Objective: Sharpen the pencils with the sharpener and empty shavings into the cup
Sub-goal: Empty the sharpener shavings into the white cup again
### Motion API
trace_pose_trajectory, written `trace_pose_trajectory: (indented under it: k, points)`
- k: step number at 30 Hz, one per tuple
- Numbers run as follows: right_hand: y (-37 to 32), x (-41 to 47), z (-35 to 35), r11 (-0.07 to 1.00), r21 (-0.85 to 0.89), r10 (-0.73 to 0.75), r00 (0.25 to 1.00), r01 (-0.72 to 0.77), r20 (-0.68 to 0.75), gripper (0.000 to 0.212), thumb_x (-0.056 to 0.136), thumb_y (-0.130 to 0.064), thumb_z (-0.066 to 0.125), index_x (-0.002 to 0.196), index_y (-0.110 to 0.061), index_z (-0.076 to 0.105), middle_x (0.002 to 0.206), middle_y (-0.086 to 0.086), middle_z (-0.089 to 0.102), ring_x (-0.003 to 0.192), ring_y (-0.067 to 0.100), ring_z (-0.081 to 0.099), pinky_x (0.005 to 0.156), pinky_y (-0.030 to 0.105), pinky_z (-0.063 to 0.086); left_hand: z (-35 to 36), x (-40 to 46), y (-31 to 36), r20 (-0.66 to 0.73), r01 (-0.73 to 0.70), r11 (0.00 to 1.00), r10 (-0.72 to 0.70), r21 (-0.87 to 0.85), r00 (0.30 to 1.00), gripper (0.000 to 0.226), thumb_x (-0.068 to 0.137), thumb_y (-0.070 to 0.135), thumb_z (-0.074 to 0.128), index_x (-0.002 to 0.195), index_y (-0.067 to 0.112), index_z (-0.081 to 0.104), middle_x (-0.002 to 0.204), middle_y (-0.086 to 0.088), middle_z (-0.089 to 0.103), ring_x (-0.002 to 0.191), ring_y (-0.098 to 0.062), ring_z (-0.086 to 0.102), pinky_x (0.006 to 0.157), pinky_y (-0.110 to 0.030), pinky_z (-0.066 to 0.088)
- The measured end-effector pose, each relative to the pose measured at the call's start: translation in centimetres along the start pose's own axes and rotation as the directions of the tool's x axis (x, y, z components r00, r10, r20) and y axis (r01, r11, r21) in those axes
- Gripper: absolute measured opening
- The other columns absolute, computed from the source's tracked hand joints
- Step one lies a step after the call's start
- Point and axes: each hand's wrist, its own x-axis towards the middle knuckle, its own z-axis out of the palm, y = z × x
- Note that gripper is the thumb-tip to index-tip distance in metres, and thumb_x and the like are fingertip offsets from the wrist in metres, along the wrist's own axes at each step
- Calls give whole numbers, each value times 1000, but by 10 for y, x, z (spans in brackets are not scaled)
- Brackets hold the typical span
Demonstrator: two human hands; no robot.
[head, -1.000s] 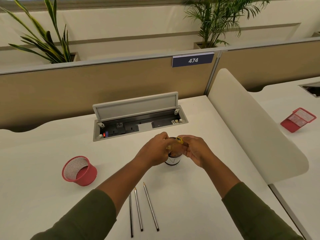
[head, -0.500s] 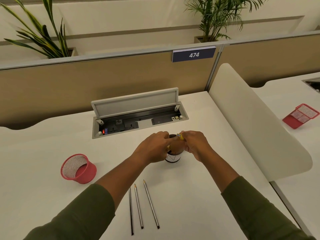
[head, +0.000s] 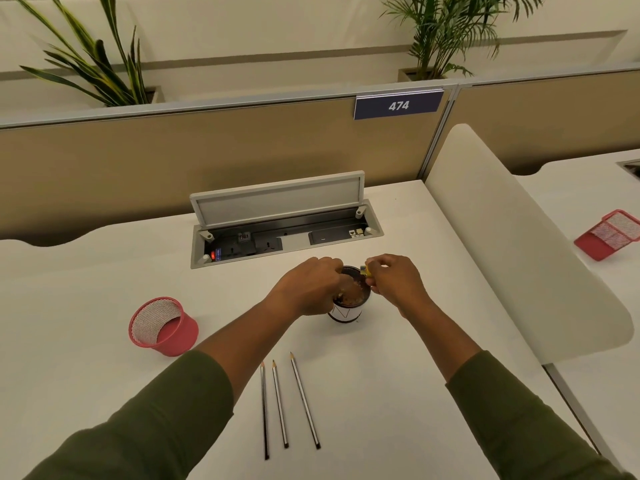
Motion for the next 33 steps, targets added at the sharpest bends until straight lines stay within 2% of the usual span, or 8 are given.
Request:
trace_pose_trajectory:
  k: [5, 11, 18, 22, 24, 28, 30, 33]
  points:
    - [-1, -6, -2, 937, -259, -228, 972, 233, 49, 23, 93, -25, 58, 113, -17, 67, 110, 2, 69, 92, 14, 63, 73, 19, 46, 1, -4, 0, -62, 155, 966, -171, -208, 983, 48, 83, 20, 65, 130, 22, 54, 113, -4, 59, 96, -21, 57, 73, -29, 54]
    - [-2, -13, 1, 742, -458, -426, 872, 489, 241, 33, 92, -11, 60, 125, -14, 62, 129, 6, 61, 114, 23, 57, 97, 32, 46, 7, -12, -7, -120, 311, 834, -403, -456, 907, 43, 83, 25, 69, 124, 24, 56, 125, 0, 59, 111, -19, 54, 84, -25, 44]
    - [3, -14, 4, 577, -554, -509, 795, 600, 330, 45, 86, -10, 68, 129, -15, 57, 132, 6, 57, 119, 22, 51, 95, 29, 46, 8, -18, -6, -142, 318, 793, -447, -519, 883, 39, 83, 24, 70, 120, 24, 58, 123, 0, 60, 110, -19, 55, 89, -29, 47]
    - [0, -19, 2, 724, -451, -480, 851, 521, 213, 32, 94, -12, 57, 127, -13, 60, 128, 8, 61, 115, 23, 56, 96, 30, 46, 6, -20, -3, -155, 303, 788, -444, -535, 882, 33, 84, 24, 68, 116, 24, 60, 119, -1, 61, 105, -17, 55, 85, -27, 47]
    - [0, -19, 3, 806, -365, -444, 884, 466, 148, 27, 97, -18, 53, 122, -15, 63, 122, 5, 65, 104, 17, 60, 85, 23, 50, 5, -20, -2, -175, 287, 787, -442, -546, 880, 26, 86, 23, 65, 112, 26, 63, 114, -2, 61, 99, -16, 55, 82, -28, 49]
    - [-7, -15, 4, 992, -10, -127, 985, 129, 121, 22, 98, -25, 50, 107, -21, 70, 106, 3, 70, 81, 11, 66, 64, 18, 51, 3, -18, 0, -213, 270, 766, -464, -583, 860, 18, 88, 16, 62, 103, 24, 69, 107, -3, 56, 96, -14, 49, 76, -24, 44]
    - [-12, -15, 3, 972, 206, 76, 978, -116, 194, 22, 98, -24, 50, 106, -18, 70, 98, 9, 70, 75, 13, 66, 59, 22, 52, 2, -17, 1, -238, 250, 767, -462, -591, 854, 18, 88, 15, 61, 101, 23, 71, 105, -4, 56, 96, -15, 51, 76, -27, 49]
    - [-15, -16, 3, 929, 281, 169, 950, -243, 264, 24, 98, -29, 52, 110, -14, 67, 87, 11, 67, 69, 14, 61, 58, 24, 52, 3, -19, 5, -283, 216, 785, -443, -581, 850, 19, 88, 17, 63, 104, 22, 73, 106, -5, 57, 97, -16, 53, 77, -32, 56]
